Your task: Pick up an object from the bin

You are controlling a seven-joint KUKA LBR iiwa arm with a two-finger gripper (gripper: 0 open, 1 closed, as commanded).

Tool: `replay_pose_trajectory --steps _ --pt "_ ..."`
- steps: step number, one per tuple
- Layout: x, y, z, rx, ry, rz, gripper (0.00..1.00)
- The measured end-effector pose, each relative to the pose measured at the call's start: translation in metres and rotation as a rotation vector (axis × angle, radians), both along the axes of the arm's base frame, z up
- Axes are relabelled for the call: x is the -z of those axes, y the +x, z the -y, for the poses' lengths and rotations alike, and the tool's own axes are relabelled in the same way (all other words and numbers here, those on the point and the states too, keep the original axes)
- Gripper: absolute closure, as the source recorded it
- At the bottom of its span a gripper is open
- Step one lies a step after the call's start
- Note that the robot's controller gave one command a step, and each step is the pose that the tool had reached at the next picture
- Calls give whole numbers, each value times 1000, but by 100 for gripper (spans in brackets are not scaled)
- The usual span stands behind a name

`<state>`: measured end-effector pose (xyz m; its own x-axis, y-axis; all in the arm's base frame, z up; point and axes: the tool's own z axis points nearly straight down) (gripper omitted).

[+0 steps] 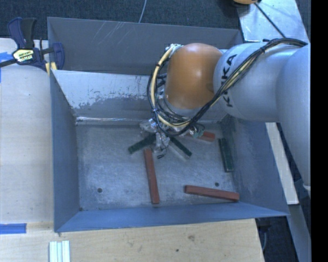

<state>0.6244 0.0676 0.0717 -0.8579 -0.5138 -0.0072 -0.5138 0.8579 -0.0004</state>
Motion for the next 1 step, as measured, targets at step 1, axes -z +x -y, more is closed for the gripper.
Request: replay_pose_trajectory --steps 1 --pt "-165 -32 36 17 -3 2 100"
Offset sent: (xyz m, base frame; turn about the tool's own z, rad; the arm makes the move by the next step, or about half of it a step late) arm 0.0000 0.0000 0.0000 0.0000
